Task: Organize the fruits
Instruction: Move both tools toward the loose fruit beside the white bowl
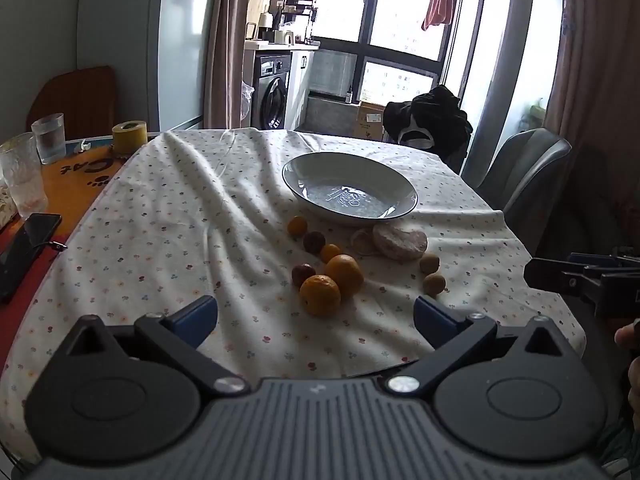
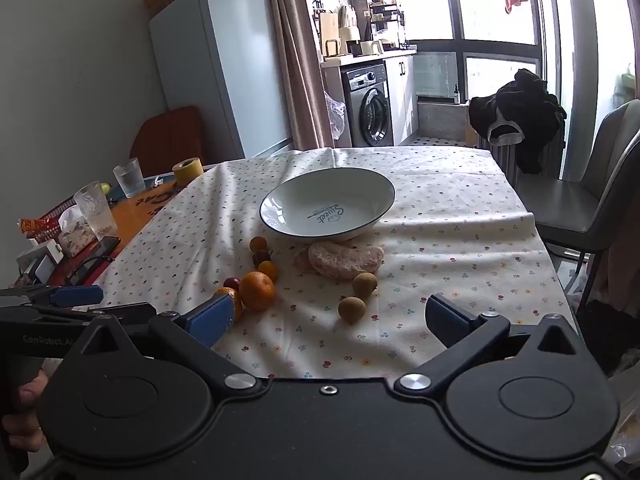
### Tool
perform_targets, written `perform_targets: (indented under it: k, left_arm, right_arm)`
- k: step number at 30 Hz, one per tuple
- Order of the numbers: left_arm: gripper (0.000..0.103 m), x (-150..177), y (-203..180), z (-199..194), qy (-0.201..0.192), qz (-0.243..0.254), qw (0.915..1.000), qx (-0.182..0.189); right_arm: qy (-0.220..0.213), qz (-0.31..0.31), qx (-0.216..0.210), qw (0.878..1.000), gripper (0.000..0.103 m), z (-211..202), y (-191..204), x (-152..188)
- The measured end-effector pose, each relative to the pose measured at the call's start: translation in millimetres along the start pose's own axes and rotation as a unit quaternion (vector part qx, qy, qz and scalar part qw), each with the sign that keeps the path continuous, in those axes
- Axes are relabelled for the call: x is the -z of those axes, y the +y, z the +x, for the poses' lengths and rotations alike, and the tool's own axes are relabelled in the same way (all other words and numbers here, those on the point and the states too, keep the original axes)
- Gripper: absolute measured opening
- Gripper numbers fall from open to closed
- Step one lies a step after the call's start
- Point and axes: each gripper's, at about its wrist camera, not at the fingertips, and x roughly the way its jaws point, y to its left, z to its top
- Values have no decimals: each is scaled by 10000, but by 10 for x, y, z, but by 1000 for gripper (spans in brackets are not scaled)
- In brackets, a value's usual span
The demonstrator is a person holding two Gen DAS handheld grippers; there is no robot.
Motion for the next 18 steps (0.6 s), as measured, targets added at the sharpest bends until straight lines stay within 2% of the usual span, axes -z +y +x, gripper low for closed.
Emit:
perform_targets:
  k: [18]
  left_arm:
    - [103, 6, -46, 50, 46, 66, 10000, 25]
  right_arm:
    - [41, -41, 87, 9999, 103, 35, 21, -14]
